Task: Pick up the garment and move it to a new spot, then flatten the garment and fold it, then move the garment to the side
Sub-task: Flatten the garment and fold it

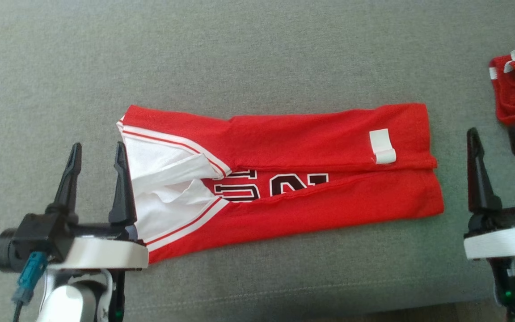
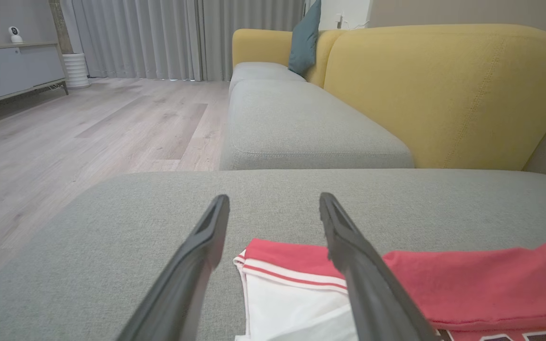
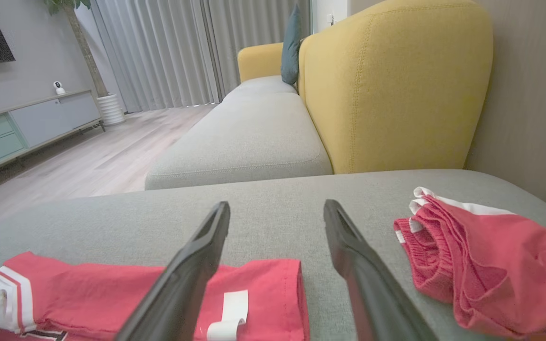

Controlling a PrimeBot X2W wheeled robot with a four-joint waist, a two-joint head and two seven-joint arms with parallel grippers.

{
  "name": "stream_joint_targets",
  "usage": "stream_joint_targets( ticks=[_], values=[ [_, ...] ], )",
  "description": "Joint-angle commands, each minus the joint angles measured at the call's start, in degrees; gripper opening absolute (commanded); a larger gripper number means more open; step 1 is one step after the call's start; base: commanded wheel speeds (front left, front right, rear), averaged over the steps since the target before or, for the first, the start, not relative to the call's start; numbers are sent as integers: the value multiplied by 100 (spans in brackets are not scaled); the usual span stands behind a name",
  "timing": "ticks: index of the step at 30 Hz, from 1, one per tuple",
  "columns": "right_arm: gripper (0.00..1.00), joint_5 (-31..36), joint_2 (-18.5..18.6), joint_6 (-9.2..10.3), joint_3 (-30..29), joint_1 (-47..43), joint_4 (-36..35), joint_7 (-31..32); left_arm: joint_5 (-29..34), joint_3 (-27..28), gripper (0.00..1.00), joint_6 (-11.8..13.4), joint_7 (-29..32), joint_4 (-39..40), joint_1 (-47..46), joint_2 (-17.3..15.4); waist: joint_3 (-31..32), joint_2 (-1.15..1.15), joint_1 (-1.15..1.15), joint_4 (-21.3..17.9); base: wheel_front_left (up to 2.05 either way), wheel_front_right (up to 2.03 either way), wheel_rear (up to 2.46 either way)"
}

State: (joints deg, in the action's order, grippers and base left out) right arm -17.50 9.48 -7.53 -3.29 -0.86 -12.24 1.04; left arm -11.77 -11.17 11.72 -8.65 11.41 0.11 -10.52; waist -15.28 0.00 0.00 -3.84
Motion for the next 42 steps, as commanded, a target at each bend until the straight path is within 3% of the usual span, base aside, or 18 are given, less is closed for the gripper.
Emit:
stream_joint_targets(
  ticks=[1, 19, 28, 42],
  values=[
    [100, 53, 32, 4, 119, 40, -192, 5, 41, 162, 100, 45, 16, 222, -32, -92, 17, 0, 0, -11, 0, 0, 0],
    [100, -76, 66, 4, 217, 7, 3, 127, 0, 98, 100, 106, 61, 62, -30, -91, 124, 0, 0, 31, 0, 0, 0],
    [100, -559, 357, 4, 62, 341, 1185, 594, 49, -66, 100, 44, -30, -57, -391, -48, -354, 0, 0, 206, 0, 0, 0],
    [100, -937, 318, 4, 313, 607, 1782, 1297, 62, -118, 100, 69, -269, -320, -767, 26, -824, 0, 0, 271, 0, 0, 0]
  ],
)
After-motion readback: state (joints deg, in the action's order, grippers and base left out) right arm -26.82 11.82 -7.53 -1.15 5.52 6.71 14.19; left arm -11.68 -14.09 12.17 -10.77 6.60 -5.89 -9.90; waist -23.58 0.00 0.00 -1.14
